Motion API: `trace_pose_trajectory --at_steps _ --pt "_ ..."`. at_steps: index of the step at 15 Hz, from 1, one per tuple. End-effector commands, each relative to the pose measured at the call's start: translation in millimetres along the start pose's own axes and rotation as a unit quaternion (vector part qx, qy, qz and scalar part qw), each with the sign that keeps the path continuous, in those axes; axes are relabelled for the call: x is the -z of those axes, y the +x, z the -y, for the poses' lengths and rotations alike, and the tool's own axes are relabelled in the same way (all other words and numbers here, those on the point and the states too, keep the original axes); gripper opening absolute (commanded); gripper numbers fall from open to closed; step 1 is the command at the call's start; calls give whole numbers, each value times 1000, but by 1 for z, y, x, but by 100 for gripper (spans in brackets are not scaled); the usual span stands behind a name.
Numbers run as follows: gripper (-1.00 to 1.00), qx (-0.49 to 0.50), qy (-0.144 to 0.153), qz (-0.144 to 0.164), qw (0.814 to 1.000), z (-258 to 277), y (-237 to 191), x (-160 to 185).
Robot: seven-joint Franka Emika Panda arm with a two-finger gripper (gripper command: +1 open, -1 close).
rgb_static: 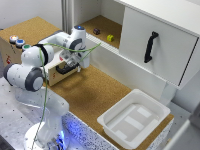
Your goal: Grasp the handle of the drawer, then close it
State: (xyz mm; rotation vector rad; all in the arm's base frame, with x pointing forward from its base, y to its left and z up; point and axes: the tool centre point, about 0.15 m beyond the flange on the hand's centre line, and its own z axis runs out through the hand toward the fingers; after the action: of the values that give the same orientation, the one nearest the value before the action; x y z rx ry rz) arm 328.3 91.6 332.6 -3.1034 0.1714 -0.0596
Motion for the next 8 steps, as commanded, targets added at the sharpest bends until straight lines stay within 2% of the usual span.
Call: trace_pose_trajectory --at_steps 1,8 --pt "-100 8 4 -39 999 27 8 -31" --pt "-100 61 22 -49 997 83 12 -22"
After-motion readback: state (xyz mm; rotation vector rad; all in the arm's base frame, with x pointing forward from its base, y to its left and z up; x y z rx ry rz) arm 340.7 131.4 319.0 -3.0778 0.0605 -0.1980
